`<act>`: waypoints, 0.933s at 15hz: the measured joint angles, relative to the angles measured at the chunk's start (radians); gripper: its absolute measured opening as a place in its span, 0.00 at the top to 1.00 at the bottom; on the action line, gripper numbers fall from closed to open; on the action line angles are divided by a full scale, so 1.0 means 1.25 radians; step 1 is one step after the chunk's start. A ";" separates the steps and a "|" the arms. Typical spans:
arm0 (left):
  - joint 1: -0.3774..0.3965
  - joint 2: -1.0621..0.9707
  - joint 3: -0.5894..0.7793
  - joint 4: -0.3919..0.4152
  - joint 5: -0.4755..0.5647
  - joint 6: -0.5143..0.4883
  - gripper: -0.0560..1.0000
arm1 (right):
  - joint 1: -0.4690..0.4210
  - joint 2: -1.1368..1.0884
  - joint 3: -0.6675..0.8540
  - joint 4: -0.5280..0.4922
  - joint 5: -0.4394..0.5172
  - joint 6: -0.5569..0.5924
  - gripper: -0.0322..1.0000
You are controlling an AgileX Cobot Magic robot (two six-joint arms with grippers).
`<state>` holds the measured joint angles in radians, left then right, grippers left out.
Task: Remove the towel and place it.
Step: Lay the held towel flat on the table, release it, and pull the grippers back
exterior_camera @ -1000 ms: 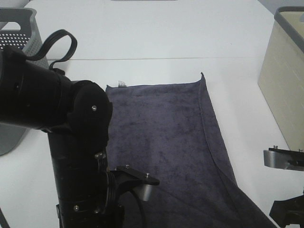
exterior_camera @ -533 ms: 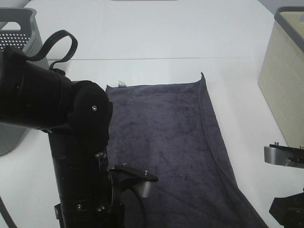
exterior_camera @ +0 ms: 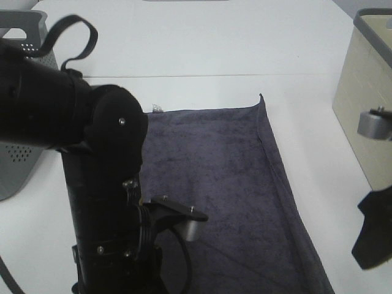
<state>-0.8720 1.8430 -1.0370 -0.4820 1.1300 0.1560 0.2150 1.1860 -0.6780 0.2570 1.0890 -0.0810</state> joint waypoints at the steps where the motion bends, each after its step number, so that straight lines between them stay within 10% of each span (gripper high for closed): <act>1: 0.000 -0.006 -0.017 0.027 0.008 -0.013 0.39 | 0.000 -0.001 -0.020 -0.008 -0.004 0.000 0.33; 4: 0.024 -0.013 -0.114 0.176 0.049 -0.103 0.39 | 0.000 -0.001 -0.119 -0.058 -0.041 0.000 0.33; 14: 0.371 -0.013 -0.226 0.254 -0.020 -0.119 0.39 | 0.000 0.259 -0.246 -0.103 -0.210 -0.038 0.33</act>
<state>-0.4080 1.8270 -1.3200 -0.1650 1.1050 0.0070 0.2150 1.5100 -0.9850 0.1280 0.8260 -0.1280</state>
